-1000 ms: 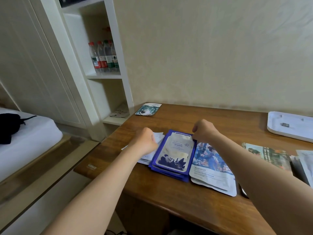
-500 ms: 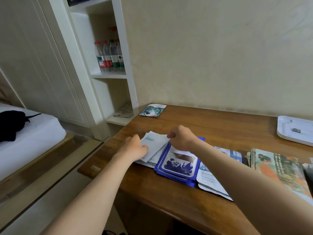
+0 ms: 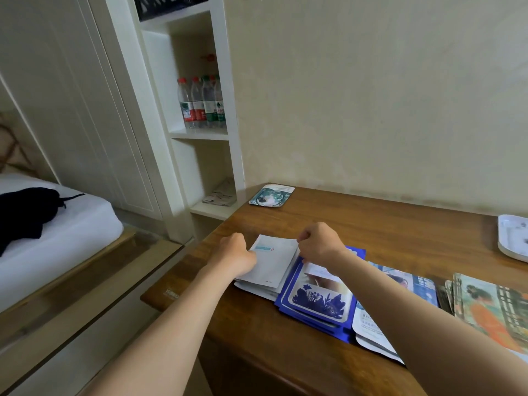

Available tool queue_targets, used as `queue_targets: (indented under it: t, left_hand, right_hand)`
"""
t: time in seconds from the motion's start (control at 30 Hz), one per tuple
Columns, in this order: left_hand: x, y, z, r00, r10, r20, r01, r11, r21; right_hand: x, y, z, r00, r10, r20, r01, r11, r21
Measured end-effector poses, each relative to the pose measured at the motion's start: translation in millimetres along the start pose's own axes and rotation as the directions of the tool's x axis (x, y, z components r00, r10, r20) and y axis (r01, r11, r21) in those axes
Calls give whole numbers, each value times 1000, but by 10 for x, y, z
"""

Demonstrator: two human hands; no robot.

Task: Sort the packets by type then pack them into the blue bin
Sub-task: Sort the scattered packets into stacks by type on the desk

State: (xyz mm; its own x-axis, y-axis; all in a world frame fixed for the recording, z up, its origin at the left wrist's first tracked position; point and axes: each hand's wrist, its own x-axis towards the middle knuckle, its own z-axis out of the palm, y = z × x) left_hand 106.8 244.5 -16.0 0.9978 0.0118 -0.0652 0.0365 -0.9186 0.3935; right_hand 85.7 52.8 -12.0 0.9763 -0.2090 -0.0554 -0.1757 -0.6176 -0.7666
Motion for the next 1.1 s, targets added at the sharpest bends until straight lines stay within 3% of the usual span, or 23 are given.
queue_targets:
  t: [0.43, 0.67, 1.1]
  left_hand:
    - [647, 253, -67, 983, 172, -67, -175, 984, -41]
    - [1148, 280, 59, 975, 220, -37, -219, 975, 35]
    - [2036, 592, 419, 963, 270, 12, -269, 951, 154]
  right_hand:
    - [626, -43, -118, 994, 0, -111, -18, 987, -161]
    - [1218, 136, -117, 987, 156, 30, -139, 943, -303]
    - [1866, 85, -161, 940, 246, 236, -142, 911, -386]
